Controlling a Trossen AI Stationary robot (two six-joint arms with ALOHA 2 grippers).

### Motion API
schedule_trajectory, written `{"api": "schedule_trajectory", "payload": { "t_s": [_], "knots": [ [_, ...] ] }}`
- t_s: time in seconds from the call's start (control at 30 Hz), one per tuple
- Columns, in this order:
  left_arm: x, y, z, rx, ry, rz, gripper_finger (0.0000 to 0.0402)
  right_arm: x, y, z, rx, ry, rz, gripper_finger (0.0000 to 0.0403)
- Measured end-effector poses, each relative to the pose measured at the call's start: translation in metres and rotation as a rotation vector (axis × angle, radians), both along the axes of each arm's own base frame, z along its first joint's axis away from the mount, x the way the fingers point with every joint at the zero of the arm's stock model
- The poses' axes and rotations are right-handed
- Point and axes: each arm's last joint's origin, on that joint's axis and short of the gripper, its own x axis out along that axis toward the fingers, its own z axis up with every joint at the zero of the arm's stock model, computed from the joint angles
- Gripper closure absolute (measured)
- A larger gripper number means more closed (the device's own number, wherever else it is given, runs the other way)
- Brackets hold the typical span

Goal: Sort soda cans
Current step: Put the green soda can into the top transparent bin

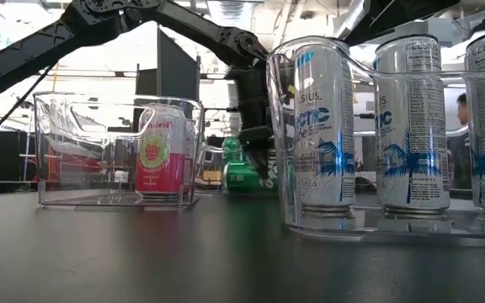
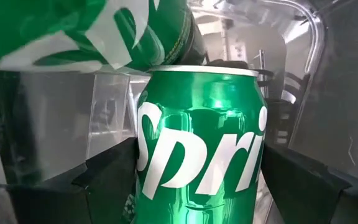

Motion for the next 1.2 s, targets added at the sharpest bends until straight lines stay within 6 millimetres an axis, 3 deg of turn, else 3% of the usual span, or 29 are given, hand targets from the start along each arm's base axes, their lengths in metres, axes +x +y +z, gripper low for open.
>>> {"api": "schedule_trajectory", "payload": {
  "t_s": [0.1,0.23,0.73,1.2],
  "knots": [
    [-0.003,0.002,-0.004,0.003,0.021,0.013,0.0089,0.000,0.000,0.000,0.000,-0.001,0.000,0.0023],
    [-0.004,0.003,-0.006,0.018,0.030,0.028,0.0128,0.000,0.000,0.000,0.001,-0.001,0.000,0.0023],
    [-0.007,0.010,-0.005,0.009,0.025,0.038,0.0128,0.000,0.000,0.000,0.001,-0.001,0.000,0.0023],
    [-0.011,0.007,0.033,-0.012,-0.108,0.067,0.0128,0.000,0.000,0.000,0.001,0.000,0.000,0.0023]
  ]
}}
